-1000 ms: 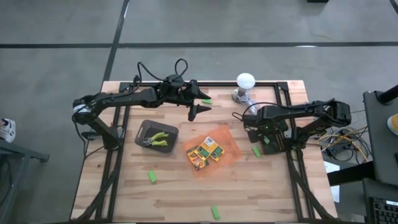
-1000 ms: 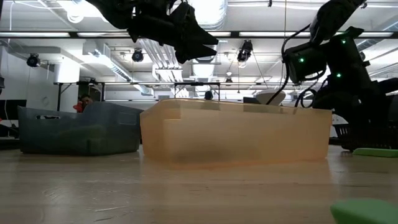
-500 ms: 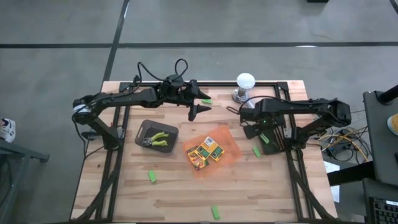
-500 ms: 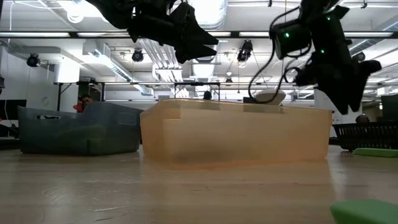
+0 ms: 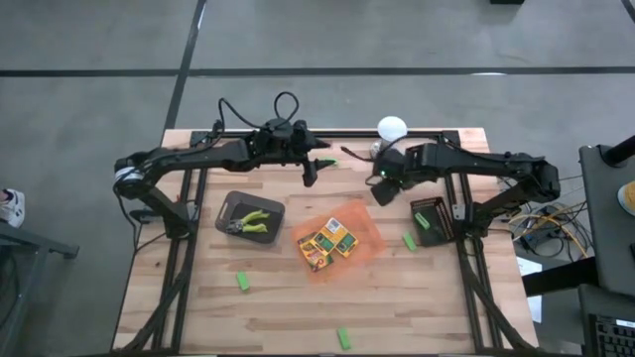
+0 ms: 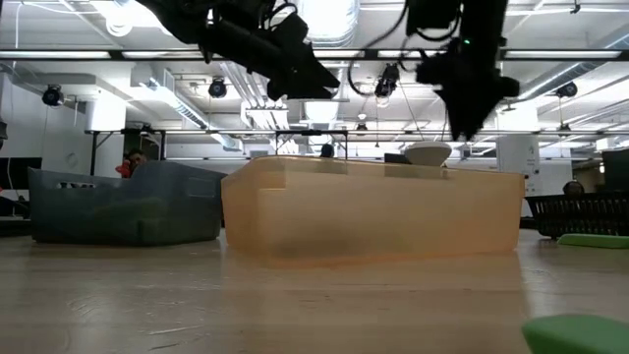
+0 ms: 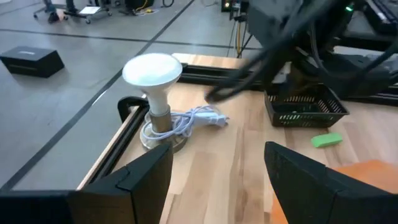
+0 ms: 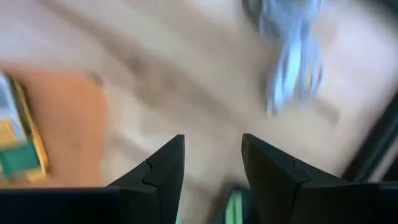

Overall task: Pick & Place School Supplies
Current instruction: Put the top green eraser into the black basket

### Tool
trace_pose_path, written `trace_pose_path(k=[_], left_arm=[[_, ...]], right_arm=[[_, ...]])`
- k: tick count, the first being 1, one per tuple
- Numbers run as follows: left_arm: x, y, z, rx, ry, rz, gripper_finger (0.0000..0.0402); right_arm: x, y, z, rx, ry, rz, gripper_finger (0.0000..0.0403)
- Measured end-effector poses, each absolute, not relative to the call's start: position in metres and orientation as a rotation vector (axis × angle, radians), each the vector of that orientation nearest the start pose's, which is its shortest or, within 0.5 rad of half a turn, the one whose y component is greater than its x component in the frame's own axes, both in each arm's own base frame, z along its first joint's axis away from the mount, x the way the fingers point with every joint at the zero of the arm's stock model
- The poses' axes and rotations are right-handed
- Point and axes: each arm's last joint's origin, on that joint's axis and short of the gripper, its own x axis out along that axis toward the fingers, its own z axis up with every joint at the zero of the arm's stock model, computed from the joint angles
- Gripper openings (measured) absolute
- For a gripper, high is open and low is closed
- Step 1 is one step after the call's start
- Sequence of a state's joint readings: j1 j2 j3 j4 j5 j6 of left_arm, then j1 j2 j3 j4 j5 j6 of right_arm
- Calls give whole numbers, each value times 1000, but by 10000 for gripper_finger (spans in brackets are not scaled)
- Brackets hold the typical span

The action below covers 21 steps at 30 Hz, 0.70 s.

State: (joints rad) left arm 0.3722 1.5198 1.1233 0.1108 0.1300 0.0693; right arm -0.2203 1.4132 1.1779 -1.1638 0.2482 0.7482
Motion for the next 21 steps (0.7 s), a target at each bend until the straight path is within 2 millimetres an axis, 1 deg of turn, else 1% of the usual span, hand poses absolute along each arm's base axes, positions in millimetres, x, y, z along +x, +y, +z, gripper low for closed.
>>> trace_pose_path(k=[4, 8, 11, 15, 18, 21], left_arm=[[320, 126, 306, -82, 281, 253, 259], [300, 138, 316, -145, 304, 316, 259], [280, 148, 320, -165, 361, 368, 259], [253, 159, 327, -178, 404, 435, 259], [239, 165, 333, -184, 391, 481, 259], [230, 171, 338, -185, 373, 515, 259]], right_arm=[[255, -67, 284, 452, 1039, -835, 154], [272, -71, 288, 292, 902, -710, 148], [282, -72, 284, 162, 814, -616, 145], [292, -74, 275, 11, 700, -548, 141], [295, -76, 269, -127, 642, -507, 137], [297, -77, 263, -253, 593, -480, 134]])
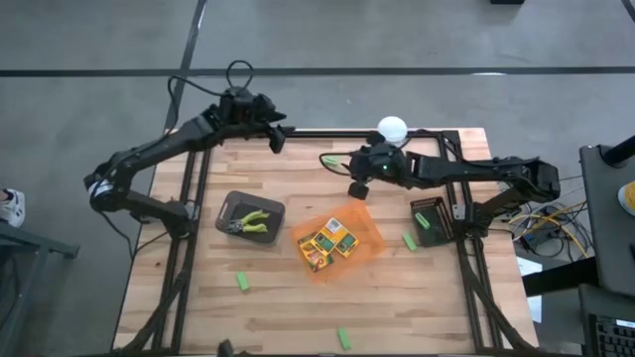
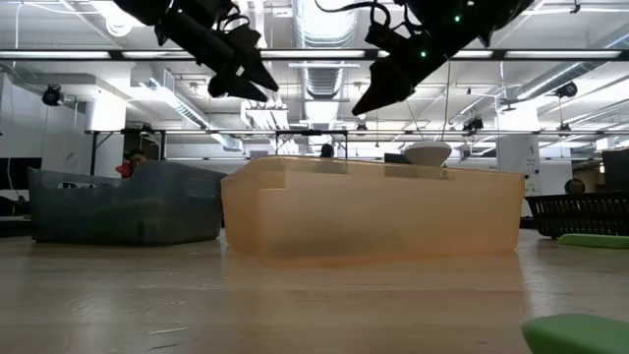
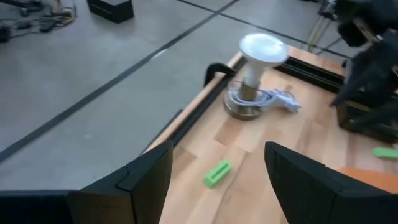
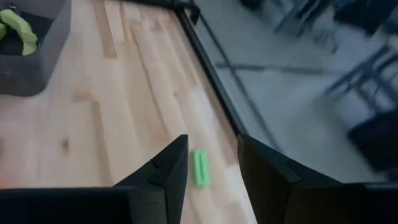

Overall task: Pick & Place School Supplies
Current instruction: Put the top green eraser into the black basket

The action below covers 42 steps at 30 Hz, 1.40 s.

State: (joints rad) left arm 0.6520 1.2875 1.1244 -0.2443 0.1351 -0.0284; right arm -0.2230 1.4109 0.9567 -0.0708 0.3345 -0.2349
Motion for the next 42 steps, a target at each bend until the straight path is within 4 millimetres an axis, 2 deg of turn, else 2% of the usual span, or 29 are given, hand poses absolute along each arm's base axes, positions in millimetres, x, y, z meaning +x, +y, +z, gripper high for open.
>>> trace_pose_path(k=[4, 12, 16, 21, 25, 32, 42], left_arm=[[225, 175, 339, -184, 372, 542, 259], [225, 177, 337, -189, 378, 544, 259], [225, 177, 337, -192, 377, 545, 259], [225, 177, 337, -193, 377, 544, 259], [225, 177, 337, -193, 377, 544, 259], [225, 177, 337, -194, 377, 545, 259], [225, 177, 337, -195, 377, 545, 259]], right_arm=[[298, -78, 259, -330, 510, -479, 132], [295, -94, 258, -262, 444, -551, 128], [296, -101, 266, -230, 413, -574, 127], [296, -109, 276, -120, 345, -475, 127], [295, -116, 277, -18, 318, -376, 127], [291, -123, 276, -15, 322, -387, 129], [291, -124, 275, 21, 326, -334, 125]])
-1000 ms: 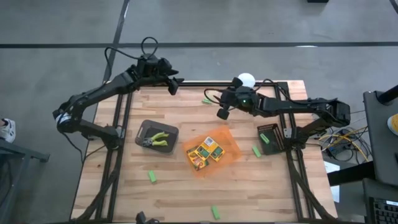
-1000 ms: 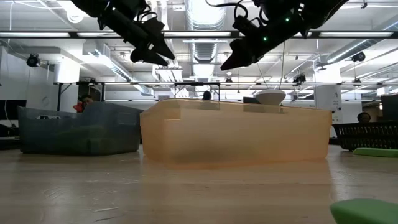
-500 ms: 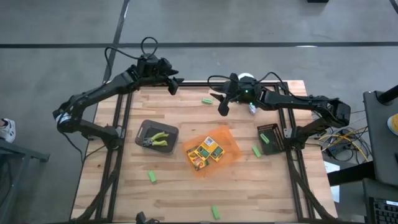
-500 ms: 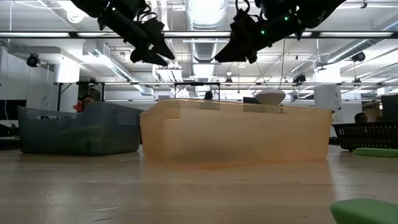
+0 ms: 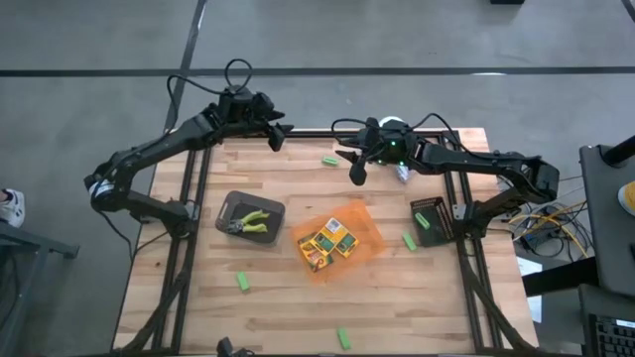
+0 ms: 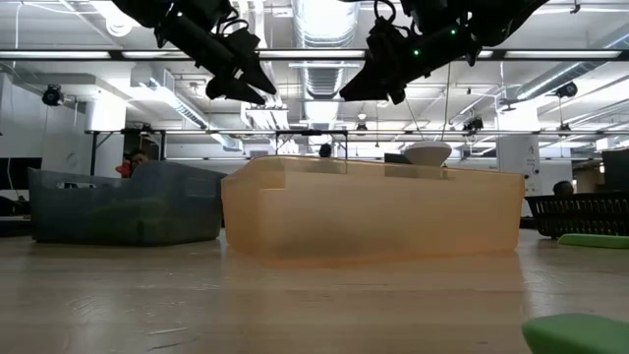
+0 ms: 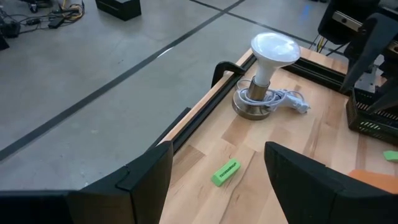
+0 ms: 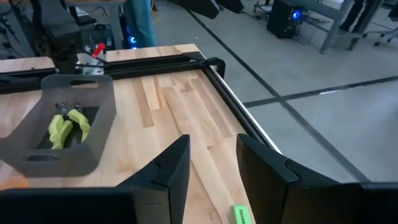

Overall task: Pick & Place School Supplies
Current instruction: Put the top green eraser into the black basket

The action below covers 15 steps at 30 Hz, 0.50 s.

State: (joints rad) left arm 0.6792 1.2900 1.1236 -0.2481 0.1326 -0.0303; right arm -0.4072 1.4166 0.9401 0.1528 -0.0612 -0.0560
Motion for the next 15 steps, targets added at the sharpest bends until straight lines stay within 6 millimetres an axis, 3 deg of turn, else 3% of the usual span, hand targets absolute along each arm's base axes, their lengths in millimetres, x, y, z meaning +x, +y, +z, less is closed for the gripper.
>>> trace_pose_path(k=[15], left_arm=[[226, 177, 337, -188, 375, 544, 259]], right_arm=[[291, -127, 277, 9, 300, -344, 123]])
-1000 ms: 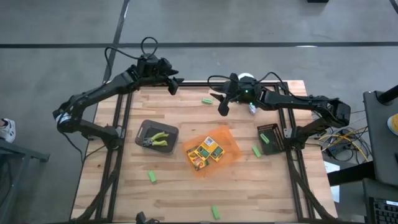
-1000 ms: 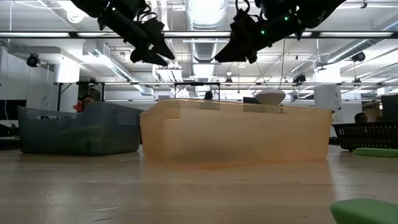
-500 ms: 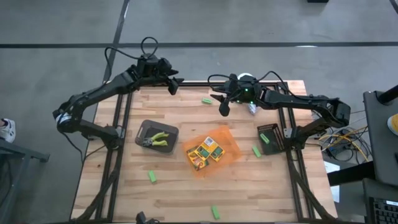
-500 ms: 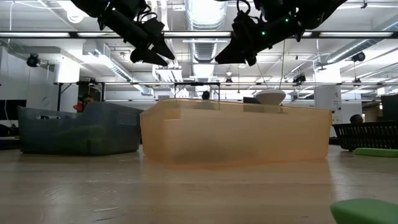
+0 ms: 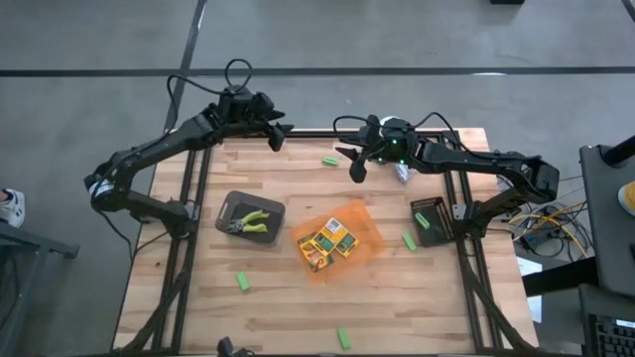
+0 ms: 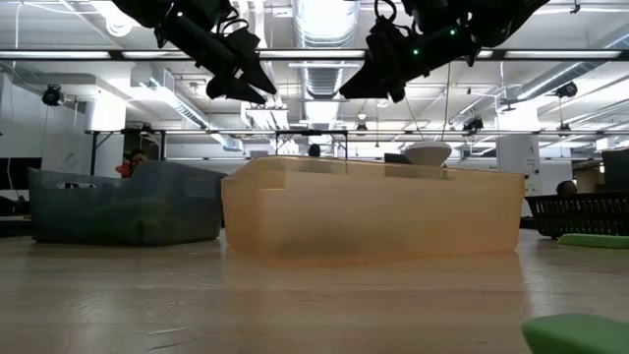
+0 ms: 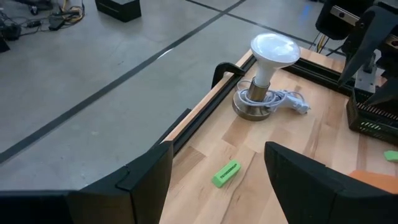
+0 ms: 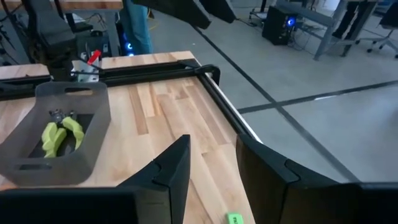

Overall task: Pick & Place School Supplies
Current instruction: Put the top green eraser into the black basket

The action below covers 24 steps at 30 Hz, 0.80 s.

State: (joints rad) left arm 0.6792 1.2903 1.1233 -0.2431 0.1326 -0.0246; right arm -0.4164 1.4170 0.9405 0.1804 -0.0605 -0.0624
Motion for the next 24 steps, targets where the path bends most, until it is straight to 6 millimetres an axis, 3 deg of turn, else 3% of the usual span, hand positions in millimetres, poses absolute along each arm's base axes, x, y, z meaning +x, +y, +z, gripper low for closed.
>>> trace_pose_path(k=[4, 10, 12, 24], left_arm=[[226, 176, 337, -166, 383, 488, 259], [227, 161, 332, -99, 345, -3, 259], [223, 157, 328, -110, 332, -86, 259], [174, 120, 302, -187, 155, 9, 259]], right_arm=[[291, -127, 278, 7, 289, -346, 123], [291, -128, 278, 6, 289, -351, 123], [291, -128, 278, 4, 289, -351, 123], [290, -129, 278, -20, 293, -352, 123]])
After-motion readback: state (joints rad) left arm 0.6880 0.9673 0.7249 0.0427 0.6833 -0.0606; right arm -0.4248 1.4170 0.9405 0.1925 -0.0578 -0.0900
